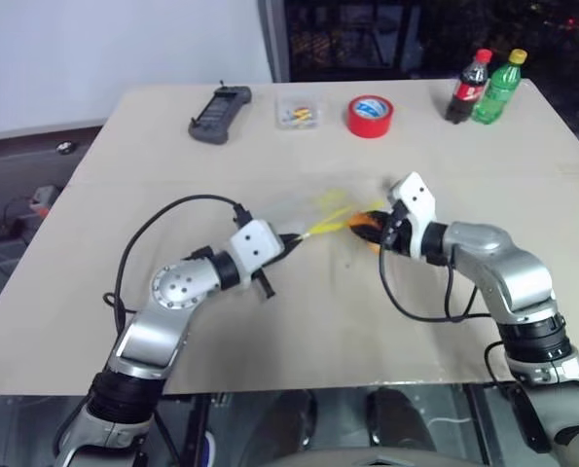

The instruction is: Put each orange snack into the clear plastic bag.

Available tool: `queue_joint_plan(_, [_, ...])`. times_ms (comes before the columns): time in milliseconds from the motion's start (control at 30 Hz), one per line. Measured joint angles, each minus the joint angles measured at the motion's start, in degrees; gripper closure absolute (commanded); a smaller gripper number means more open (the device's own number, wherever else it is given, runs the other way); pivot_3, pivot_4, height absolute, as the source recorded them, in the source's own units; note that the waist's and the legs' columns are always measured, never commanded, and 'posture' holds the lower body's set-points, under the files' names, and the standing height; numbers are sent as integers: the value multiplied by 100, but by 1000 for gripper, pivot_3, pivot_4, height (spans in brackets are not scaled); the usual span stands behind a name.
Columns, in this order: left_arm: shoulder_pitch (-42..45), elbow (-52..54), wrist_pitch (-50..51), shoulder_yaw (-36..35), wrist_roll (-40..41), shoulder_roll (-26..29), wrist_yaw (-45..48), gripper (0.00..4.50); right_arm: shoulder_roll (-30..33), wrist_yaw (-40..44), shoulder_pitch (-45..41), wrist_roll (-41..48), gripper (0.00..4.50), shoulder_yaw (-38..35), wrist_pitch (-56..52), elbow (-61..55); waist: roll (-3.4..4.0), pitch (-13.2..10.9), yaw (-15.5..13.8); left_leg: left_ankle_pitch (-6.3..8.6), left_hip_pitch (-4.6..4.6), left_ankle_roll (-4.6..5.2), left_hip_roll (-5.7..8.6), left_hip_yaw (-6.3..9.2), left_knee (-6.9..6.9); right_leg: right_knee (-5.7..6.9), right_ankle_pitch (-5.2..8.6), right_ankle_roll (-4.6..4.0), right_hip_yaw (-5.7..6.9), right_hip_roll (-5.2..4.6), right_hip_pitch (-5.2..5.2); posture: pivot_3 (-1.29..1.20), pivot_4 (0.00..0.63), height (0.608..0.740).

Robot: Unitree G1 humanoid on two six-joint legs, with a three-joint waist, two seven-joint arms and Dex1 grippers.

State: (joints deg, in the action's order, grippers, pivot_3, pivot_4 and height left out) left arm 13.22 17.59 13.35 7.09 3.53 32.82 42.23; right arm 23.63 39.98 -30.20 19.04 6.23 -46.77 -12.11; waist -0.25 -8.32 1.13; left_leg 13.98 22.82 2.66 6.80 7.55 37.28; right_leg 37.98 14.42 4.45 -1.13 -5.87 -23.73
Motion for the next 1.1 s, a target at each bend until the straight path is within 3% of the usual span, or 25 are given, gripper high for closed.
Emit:
queue_joint_plan(467, [7, 168, 122, 25, 174, -49, 103, 4500, -410, -429, -5, -15, 3047, 180, -28, 200, 0, 0, -36, 0, 3, 0, 6, 1, 0, -1, 0, 0, 2, 0, -1, 0, 150, 740])
queue_joint_plan(1100, [156, 198, 264, 70, 465, -29, 257, 4500, -321, -741, 168, 250, 3047, -272, -173, 86, 0, 0, -33, 0, 3, 0, 5, -1, 0, -2, 0, 0, 0, 1, -1, 0, 150, 740])
